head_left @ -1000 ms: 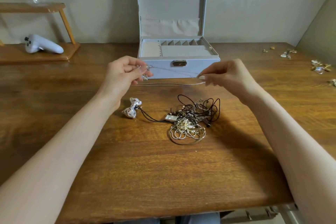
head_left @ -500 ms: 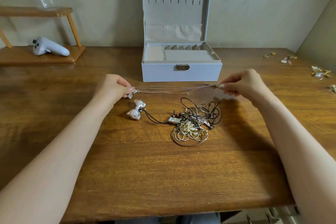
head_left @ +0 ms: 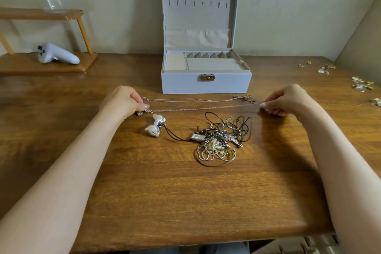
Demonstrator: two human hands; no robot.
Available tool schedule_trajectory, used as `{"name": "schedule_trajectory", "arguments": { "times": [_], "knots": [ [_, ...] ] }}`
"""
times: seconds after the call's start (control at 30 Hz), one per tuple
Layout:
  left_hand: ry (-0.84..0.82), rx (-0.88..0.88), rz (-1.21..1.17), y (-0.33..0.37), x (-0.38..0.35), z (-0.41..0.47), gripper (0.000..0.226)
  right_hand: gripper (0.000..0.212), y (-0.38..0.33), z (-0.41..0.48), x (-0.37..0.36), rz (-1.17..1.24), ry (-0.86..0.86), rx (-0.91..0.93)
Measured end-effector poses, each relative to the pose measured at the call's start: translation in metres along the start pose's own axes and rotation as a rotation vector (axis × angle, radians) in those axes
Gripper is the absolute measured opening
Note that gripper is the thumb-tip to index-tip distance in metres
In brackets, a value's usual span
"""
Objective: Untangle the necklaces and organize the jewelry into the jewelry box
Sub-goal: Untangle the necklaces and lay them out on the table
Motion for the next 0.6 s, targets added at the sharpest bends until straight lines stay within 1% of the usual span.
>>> {"name": "schedule_trajectory", "arguments": {
  "times": [0.27,0.43,0.6],
  "knots": [
    [0.041,-0.012,-0.038,-0.0018,-0.0030,-0.0005,0.017,0.015,-0.0019,-0.0023,0.0001,-0.015,0.038,-0.035],
    [0.078,0.003,0.001,-0.0020,-0.0052,-0.0002,0.015,0.015,0.0001,-0.0027,0.0014,-0.008,0.074,-0.070],
    [0.101,0.017,0.032,-0.0035,-0.0056,-0.0005,0.017,0.014,-0.0007,-0.0029,0.0016,-0.028,0.081,-0.049]
  ]
}}
Point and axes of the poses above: each hand's wrist, its own z-axis towards the middle knuckle, its own x-axis out of the back of the hand, y = z × x, the point moved 4 cm from there along z, towards the middle knuckle, and after that the axes turned 8 degrees about -x, right-handed, at the moved point
